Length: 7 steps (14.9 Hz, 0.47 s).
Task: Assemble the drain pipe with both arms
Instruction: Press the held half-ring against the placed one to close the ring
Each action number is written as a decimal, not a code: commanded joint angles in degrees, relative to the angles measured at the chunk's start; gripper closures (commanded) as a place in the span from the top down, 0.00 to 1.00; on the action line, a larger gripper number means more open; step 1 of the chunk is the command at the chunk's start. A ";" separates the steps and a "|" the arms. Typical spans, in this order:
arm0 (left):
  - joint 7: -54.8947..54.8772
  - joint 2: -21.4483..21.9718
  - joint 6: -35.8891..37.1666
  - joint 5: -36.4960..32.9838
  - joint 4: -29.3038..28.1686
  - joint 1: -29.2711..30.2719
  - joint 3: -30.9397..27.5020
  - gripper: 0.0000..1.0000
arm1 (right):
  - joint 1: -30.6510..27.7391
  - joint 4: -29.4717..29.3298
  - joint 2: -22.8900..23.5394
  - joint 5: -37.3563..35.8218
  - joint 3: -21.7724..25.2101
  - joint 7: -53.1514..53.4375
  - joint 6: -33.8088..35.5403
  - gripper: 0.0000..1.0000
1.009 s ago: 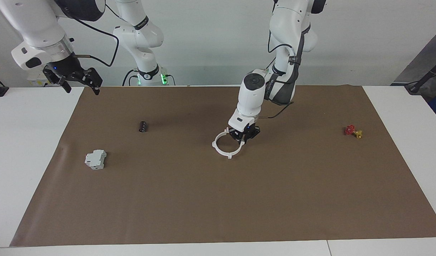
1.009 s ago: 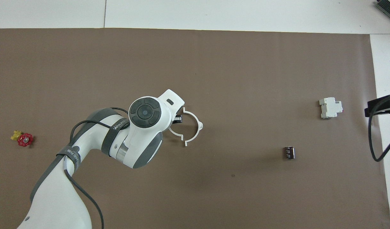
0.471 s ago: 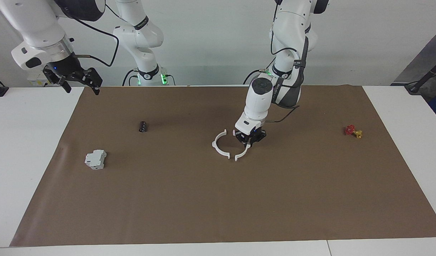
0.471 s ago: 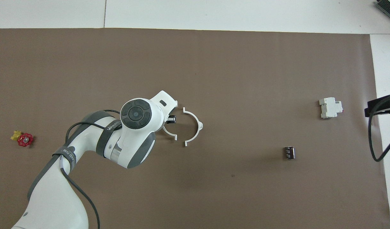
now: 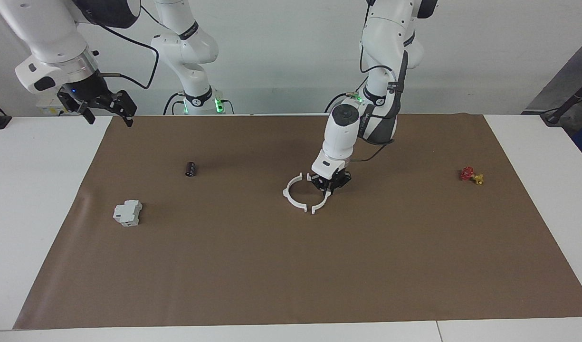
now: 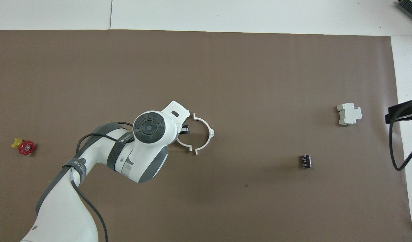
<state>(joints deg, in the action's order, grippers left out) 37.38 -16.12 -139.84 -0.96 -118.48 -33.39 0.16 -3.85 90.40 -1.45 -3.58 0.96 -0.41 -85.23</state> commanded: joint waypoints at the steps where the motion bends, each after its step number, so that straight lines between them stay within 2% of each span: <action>1: 3.75 1.45 -0.96 -0.89 -1.40 -1.85 -0.60 0.00 | -0.28 1.27 -0.84 0.68 -0.08 0.06 -1.16 1.00; 7: 4.02 1.45 -1.31 -0.89 -1.49 -2.03 -0.60 0.00 | -0.28 1.27 -0.84 0.68 -0.08 0.06 -1.16 1.00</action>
<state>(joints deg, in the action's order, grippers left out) 40.17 -16.00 -140.05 -0.96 -118.48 -34.55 0.22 -3.85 90.40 -1.45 -3.58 0.96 -0.41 -85.23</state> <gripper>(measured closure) 0.793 0.000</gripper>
